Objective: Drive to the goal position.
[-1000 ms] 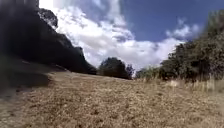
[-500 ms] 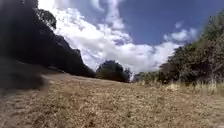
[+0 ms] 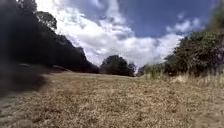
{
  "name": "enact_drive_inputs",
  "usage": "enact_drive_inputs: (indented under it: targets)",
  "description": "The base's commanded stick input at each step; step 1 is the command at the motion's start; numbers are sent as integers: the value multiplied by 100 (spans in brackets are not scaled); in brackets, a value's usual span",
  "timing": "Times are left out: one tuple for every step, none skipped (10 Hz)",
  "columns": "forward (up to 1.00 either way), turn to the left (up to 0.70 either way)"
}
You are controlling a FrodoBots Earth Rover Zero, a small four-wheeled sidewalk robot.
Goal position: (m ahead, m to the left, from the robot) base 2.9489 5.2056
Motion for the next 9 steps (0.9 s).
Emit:
enact_drive_inputs:
  targets:
    - [70, 0]
    - [70, 0]
    - [70, 0]
    - [70, 0]
    - [70, -17]
    - [70, -35]
    - [70, -35]
    - [70, -29]
    - [70, -22]
